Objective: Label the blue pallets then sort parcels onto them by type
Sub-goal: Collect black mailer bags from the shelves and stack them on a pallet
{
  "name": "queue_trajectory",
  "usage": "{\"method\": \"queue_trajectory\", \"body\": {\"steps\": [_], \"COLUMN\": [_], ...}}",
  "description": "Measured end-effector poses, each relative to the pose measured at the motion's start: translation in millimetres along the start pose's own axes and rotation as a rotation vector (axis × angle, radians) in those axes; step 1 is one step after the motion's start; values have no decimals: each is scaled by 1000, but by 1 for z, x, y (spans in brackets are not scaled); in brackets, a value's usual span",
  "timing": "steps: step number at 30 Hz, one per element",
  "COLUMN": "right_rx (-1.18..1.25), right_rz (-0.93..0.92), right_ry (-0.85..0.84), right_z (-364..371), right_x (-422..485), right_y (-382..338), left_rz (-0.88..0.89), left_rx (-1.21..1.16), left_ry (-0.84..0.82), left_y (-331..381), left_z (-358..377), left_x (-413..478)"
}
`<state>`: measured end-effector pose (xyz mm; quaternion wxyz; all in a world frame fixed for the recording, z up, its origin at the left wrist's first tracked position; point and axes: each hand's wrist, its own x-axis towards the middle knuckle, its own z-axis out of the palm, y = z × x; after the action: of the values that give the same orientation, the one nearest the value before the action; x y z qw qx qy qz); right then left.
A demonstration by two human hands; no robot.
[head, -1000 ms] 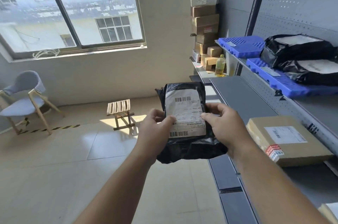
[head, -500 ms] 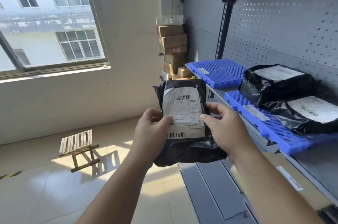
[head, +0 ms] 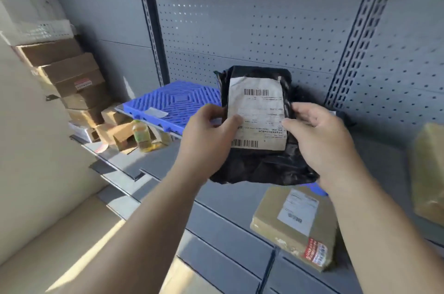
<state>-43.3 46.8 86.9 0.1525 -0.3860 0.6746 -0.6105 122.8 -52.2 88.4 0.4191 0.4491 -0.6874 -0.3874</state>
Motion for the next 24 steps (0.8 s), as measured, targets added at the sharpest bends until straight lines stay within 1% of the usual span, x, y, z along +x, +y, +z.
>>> {"method": "queue_trajectory", "body": {"steps": [5,10,14,18,22,24], "right_rx": [-61,-74,-84,-130,-154,-180], "right_rz": [73,103,107,155,171,225], "right_ry": [217,324,321,288,270,257], "right_z": [-43,-83,-103,-117,-119,-117], "right_x": [14,34,56,74,89,96], "right_y": [8,16,26,40,55,63], "left_rz": [157,234,288,318,353,384], "left_rx": [30,82,161,274,410,467], "left_ry": [-184,-271,-307,-338,-391,-413], "left_y": [26,48,62,70,70,70], "left_z": [57,109,138,161,172,174], "left_x": [28,47,62,73,79,84]}}
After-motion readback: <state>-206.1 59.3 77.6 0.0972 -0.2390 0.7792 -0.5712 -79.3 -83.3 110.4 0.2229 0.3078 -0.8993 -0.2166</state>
